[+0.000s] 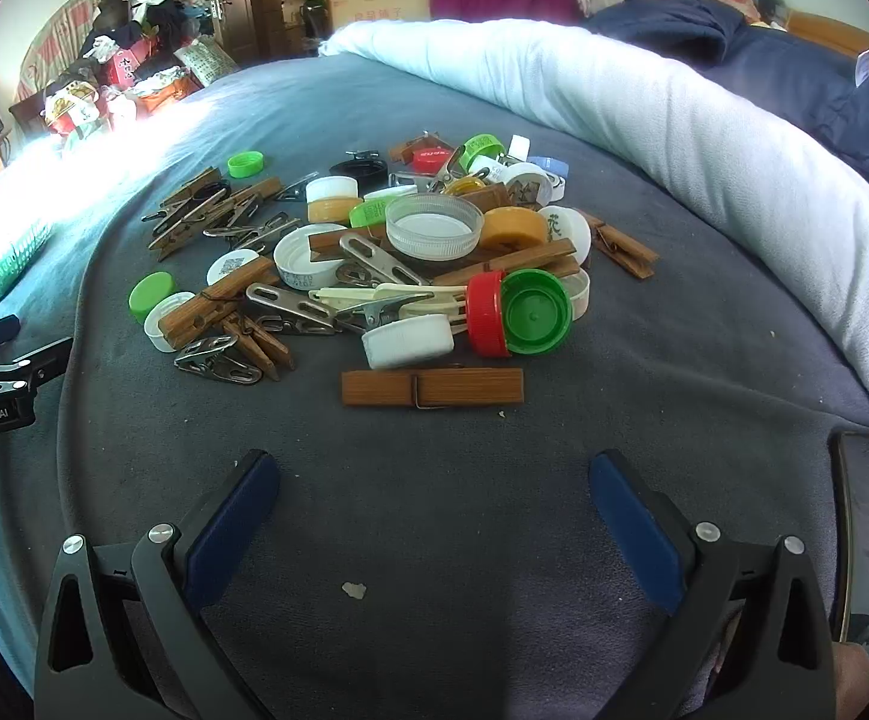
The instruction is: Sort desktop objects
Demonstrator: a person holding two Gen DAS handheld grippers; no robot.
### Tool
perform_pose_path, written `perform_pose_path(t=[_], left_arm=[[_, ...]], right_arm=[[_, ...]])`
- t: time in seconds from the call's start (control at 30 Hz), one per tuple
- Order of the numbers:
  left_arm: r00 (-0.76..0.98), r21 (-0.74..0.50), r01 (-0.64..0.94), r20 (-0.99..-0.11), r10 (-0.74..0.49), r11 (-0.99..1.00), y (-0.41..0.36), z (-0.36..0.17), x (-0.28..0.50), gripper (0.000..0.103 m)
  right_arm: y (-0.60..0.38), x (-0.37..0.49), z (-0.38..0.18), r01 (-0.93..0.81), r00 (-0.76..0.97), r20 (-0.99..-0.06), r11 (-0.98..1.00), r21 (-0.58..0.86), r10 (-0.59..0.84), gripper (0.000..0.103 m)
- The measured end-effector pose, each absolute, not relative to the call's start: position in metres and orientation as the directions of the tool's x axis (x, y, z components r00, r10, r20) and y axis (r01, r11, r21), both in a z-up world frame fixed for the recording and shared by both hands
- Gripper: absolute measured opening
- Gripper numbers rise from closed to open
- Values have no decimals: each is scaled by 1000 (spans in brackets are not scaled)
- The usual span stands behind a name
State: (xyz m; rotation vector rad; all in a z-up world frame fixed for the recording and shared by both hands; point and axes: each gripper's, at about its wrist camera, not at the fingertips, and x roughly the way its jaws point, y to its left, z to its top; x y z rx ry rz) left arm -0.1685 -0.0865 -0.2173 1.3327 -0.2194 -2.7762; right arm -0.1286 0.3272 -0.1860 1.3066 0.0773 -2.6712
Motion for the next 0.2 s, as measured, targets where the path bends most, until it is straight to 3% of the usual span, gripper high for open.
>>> perform_pose_path(t=[0.2], left_arm=[[-628, 151, -13, -770, -109, -989, -84, -218, -174, 103]], right_arm=[[327, -129, -186, 172, -603, -788, -985, 27, -127, 103]])
